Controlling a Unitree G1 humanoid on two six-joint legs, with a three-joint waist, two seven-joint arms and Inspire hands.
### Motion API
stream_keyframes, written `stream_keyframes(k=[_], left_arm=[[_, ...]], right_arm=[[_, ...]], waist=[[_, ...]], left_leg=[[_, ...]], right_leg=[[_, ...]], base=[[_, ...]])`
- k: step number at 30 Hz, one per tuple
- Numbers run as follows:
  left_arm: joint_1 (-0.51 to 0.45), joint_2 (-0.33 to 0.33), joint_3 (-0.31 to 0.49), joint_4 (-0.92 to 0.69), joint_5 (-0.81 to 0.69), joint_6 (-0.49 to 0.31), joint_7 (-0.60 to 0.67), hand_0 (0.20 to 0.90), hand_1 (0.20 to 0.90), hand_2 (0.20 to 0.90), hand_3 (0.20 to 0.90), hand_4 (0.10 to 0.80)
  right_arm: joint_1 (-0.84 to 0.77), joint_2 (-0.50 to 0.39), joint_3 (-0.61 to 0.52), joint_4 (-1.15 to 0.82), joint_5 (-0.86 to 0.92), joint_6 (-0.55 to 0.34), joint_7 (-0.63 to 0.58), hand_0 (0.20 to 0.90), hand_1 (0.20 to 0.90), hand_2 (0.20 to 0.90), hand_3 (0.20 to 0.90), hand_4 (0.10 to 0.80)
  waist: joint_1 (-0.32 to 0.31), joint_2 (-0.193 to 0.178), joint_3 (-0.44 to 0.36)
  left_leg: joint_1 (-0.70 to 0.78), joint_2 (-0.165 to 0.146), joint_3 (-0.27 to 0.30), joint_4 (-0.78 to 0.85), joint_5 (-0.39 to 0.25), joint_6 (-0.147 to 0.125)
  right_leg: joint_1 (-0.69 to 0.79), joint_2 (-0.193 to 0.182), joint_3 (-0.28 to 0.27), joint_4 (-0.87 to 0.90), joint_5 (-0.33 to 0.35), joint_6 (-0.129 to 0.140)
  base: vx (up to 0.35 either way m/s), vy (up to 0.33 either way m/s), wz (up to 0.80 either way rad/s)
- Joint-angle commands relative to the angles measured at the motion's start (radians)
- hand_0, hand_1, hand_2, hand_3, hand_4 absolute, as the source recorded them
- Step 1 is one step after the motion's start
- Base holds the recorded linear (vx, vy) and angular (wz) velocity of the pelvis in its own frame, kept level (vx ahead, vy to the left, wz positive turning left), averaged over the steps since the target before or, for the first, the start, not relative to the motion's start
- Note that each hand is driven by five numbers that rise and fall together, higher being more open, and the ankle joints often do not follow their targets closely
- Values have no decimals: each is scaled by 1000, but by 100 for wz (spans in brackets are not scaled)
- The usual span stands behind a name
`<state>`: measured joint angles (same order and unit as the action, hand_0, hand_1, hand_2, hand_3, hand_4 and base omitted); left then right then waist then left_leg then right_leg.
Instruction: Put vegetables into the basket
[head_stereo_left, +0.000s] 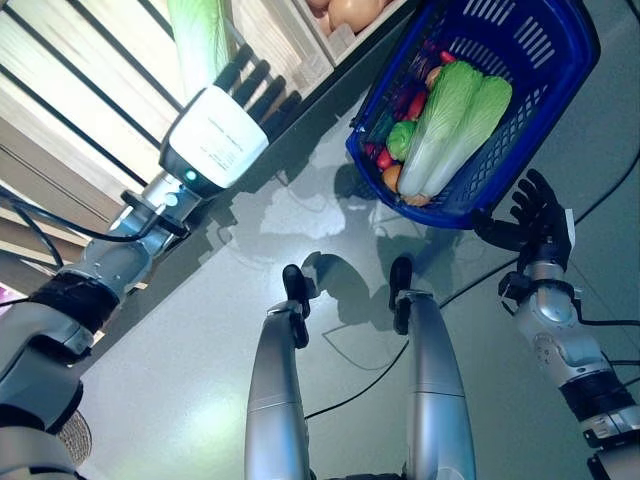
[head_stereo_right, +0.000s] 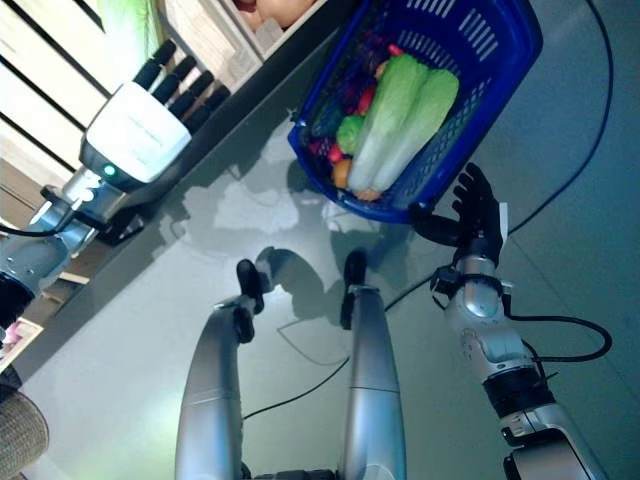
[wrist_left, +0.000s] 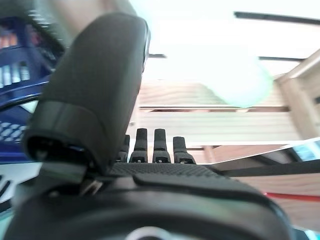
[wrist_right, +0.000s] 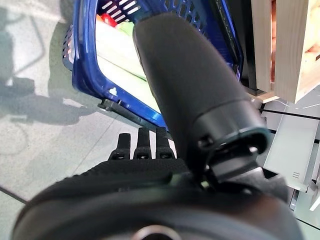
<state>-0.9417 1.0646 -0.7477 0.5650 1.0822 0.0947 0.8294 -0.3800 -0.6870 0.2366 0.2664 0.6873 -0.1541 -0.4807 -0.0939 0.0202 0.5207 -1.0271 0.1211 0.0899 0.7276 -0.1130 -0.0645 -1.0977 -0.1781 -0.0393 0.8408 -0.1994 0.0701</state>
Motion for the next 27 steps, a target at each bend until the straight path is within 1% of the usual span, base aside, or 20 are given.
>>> stream_keyframes(k=[1,4,9,13,15,16,17,19,20,21,22,24,25,26,27], left_arm=[[-54,105,183,2,-60,58,115,900,900,900,900,800],[-41,120,217,-48,-30,19,126,900,900,900,900,800],[-19,147,256,-145,4,1,94,900,900,900,900,800],[10,162,288,-202,24,2,72,900,900,900,900,800],[18,161,296,-215,43,9,29,900,900,900,900,800],[15,164,289,-210,49,11,18,900,900,900,900,800],[18,167,278,-203,51,14,0,900,900,900,900,800],[7,171,252,-190,56,22,-21,900,900,900,900,800],[-2,177,247,-181,65,26,-32,900,900,900,900,800],[2,179,237,-175,65,26,-46,900,900,900,900,800],[1,181,228,-169,68,26,-59,900,900,900,900,800],[-6,179,210,-148,69,36,-88,900,900,900,900,800],[-16,181,212,-146,68,38,-89,900,900,900,900,800],[-14,180,192,-125,53,47,-97,900,900,900,900,800],[-19,180,182,-114,46,51,-98,900,900,900,900,800]], right_arm=[[35,-44,-97,-121,-3,-52,-19,900,900,900,900,800],[45,-40,-107,-136,-10,-42,-18,900,900,900,900,800],[66,-34,-111,-161,-21,-34,-22,900,900,900,900,800],[81,-33,-115,-178,-23,-28,-28,900,900,900,900,800],[81,-37,-117,-180,-25,-26,-24,900,900,900,900,800],[77,-41,-114,-177,-20,-28,-21,900,900,900,900,800],[82,-44,-110,-173,-19,-30,-14,900,900,900,900,800],[81,-47,-108,-165,-13,-35,-7,900,900,900,900,800],[75,-49,-111,-168,-11,-37,-8,900,900,900,900,800],[84,-49,-109,-166,-11,-36,-7,900,900,900,900,800],[88,-51,-109,-164,-7,-35,-6,900,900,900,900,800],[87,-56,-107,-156,-3,-39,-4,900,900,900,900,800],[77,-58,-111,-158,-3,-39,-4,900,900,900,900,800],[81,-64,-105,-154,1,-37,-3,900,900,900,900,800],[77,-69,-103,-153,3,-37,-4,900,900,900,900,800]], waist=[[-15,13,-1],[-13,16,-1],[-8,22,-1],[-4,25,-1],[-4,29,-1],[-5,29,-1],[-6,29,-1],[-6,28,-1],[-8,28,-1],[-9,29,-1],[-10,29,-1],[-13,30,-1],[-13,31,-1],[-14,30,-1],[-16,31,-1]], left_leg=[[33,-12,75,-33,-44,39],[37,-14,75,-42,-39,39],[42,-15,74,-51,-37,39],[49,-17,73,-60,-35,39],[49,-18,74,-60,-33,39],[48,-17,74,-58,-34,40],[67,-18,65,-51,-55,34],[69,-16,65,-47,-59,33],[46,-14,75,-53,-35,41],[63,-15,67,-46,-54,34],[70,-14,68,-43,-60,33],[72,-13,70,-45,-59,33],[48,-12,80,-52,-34,41],[72,-13,72,-47,-57,33],[64,-11,74,-46,-52,34]], right_leg=[[67,-7,-6,-109,86,4],[71,-7,-7,-113,85,3],[75,-9,-10,-115,80,1],[85,-8,-13,-125,79,1],[85,-7,-13,-123,77,0],[84,-8,-13,-120,75,0],[103,-6,-9,-113,57,6],[105,-8,-10,-109,53,8],[82,-12,-16,-116,75,0],[99,-10,-11,-109,59,8],[106,-11,-11,-108,54,10],[107,-11,-9,-111,55,10],[84,-14,-14,-119,78,2],[106,-12,-9,-114,57,11],[99,-13,-9,-115,62,9]], base=[[0,0,0],[15,-21,5],[2,-4,1],[0,0,0],[0,0,0],[64,4,2],[67,4,1],[19,5,0],[0,0,0],[21,15,3],[93,16,4],[-8,23,2],[0,0,0],[0,0,0],[77,27,1]])
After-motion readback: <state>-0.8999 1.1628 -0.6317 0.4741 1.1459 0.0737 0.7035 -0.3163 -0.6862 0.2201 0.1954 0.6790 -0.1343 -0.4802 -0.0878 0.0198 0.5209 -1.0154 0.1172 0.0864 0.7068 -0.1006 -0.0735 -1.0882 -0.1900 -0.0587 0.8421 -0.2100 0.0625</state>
